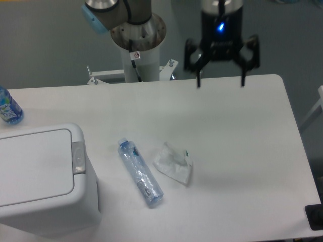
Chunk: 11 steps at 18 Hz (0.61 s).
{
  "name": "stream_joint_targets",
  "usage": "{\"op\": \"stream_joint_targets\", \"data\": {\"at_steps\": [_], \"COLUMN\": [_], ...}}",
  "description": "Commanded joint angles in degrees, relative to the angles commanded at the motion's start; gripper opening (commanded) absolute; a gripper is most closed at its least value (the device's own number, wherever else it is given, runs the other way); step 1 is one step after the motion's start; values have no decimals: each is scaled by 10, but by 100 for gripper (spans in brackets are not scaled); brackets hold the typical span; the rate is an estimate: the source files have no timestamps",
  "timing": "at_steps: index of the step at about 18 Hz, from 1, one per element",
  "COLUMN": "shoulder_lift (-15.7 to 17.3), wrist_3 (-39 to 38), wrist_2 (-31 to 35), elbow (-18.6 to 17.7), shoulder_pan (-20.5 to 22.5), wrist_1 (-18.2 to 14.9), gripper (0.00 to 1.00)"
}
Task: Open the trash can
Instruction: 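Lower the open gripper from above toward the trash can lid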
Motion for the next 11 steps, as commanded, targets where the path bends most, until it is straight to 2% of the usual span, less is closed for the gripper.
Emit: {"op": "stream_joint_targets", "data": {"at_steps": [4, 7, 9, 11], "shoulder_lift": [-10, -17, -30, -42], "wrist_3": [-51, -116, -143, -153], "wrist_2": [-15, -110, -122, -122], "elbow": [1, 1, -1, 0], "shoulder_pan": [-26, -34, -39, -62], "wrist_1": [3, 18, 34, 47], "gripper": [100, 100, 100, 100]}}
